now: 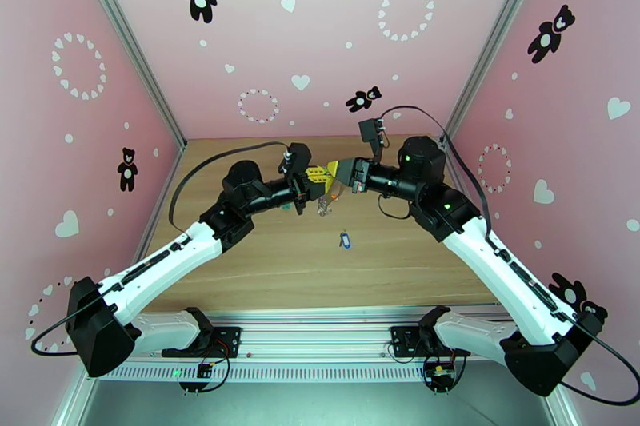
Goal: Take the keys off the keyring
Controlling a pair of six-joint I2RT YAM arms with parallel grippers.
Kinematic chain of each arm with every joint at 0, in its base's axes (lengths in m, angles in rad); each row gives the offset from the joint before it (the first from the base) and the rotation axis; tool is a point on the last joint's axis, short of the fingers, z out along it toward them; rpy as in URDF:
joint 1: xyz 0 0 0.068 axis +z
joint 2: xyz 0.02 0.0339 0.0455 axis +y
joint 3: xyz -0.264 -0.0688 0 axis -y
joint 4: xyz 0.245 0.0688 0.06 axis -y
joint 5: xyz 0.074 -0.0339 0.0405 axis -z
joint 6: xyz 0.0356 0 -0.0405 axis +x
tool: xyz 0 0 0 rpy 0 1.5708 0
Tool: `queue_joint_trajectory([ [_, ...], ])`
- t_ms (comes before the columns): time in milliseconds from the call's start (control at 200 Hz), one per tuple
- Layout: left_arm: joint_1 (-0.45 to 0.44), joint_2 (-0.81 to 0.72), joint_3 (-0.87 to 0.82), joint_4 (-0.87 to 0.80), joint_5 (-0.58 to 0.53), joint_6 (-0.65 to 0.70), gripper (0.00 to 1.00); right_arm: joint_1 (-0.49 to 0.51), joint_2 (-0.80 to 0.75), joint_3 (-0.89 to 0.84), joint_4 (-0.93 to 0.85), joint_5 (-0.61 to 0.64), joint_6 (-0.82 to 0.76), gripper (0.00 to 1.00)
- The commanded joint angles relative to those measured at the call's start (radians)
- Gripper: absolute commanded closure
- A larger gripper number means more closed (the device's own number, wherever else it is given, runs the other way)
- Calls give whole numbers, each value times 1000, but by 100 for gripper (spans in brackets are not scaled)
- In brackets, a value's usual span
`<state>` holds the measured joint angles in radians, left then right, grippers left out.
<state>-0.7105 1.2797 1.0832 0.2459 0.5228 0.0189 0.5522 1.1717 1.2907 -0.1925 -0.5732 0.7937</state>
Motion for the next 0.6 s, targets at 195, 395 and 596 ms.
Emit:
queue_joint_trajectory([
  [195,-10,-34,4,-8,28,13,100,-4,-55,22,-75,122,-88,100],
  [395,-10,-65,-36,150,90,-39,100,-12,-58,18,-173,160,-182,100],
  [596,-12,-41,-20,223,179,-77,100,-13,-32,41,-208,184,-263,100],
])
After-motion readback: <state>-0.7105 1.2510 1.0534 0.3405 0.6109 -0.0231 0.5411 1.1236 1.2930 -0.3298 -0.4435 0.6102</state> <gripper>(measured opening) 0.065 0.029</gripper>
